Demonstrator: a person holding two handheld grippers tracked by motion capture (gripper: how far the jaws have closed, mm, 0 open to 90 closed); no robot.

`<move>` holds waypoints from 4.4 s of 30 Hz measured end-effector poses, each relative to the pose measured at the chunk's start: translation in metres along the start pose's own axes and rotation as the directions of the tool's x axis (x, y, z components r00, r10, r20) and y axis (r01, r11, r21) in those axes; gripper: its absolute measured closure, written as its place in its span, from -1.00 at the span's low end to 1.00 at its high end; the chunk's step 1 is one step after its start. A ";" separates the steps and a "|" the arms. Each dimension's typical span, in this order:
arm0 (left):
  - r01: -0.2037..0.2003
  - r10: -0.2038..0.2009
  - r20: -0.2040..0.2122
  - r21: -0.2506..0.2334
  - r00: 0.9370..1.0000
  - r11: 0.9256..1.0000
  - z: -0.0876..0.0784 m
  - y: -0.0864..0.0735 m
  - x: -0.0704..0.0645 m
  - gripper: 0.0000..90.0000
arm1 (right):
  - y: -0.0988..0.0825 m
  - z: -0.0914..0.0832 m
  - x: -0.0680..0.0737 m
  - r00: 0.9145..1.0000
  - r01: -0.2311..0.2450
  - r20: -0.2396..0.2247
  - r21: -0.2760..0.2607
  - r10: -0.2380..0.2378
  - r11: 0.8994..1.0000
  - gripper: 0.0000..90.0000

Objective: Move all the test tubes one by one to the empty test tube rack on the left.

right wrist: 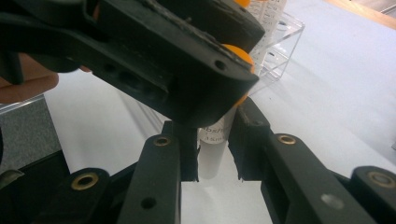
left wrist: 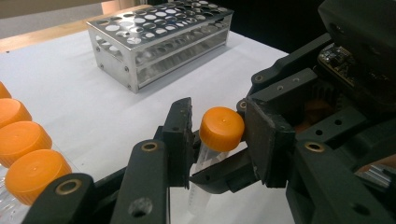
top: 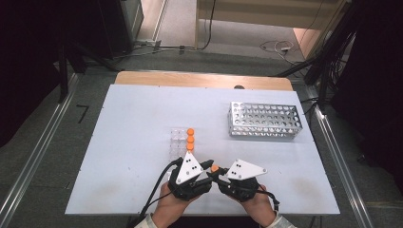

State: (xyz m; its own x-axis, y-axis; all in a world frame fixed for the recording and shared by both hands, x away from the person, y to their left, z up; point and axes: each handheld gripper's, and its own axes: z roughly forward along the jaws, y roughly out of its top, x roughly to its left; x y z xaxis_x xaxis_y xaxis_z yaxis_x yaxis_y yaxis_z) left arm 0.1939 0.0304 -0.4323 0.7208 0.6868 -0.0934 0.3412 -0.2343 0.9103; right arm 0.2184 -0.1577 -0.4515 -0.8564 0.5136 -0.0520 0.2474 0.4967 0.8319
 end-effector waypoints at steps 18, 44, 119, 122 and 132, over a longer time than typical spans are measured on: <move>0.006 -0.006 -0.002 -0.003 1.000 1.000 0.003 -0.003 -0.001 0.53 | -0.001 0.000 -0.001 1.000 -0.011 0.000 0.003 0.011 1.000 0.59; 0.043 -0.043 -0.003 -0.005 0.999 0.999 0.008 -0.002 -0.006 0.54 | -0.012 -0.020 -0.009 0.998 -0.057 -0.034 -0.016 0.056 0.998 -0.48; 0.091 -0.100 -0.062 -0.123 0.993 0.988 -0.043 0.015 0.022 0.55 | -0.026 -0.015 -0.018 0.994 -0.109 0.009 0.011 0.109 0.994 -0.56; 0.093 -0.102 -0.064 -0.124 0.993 0.988 -0.045 0.015 0.023 0.55 | -0.026 -0.015 -0.018 0.994 -0.108 0.009 0.011 0.108 0.994 -0.56; 0.096 -0.107 -0.077 -0.138 0.991 0.986 -0.052 0.016 0.026 0.55 | -0.026 -0.014 -0.018 0.994 -0.109 0.010 0.014 0.109 0.994 -0.56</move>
State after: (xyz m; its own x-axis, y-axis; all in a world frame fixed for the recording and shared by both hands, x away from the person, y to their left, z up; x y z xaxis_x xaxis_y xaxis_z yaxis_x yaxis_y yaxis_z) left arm 0.1871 0.0805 -0.3992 0.6318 0.7586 -0.1593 0.3222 -0.0701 0.9441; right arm 0.2209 -0.1894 -0.4647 -0.8202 0.5712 0.0333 0.3455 0.4480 0.8245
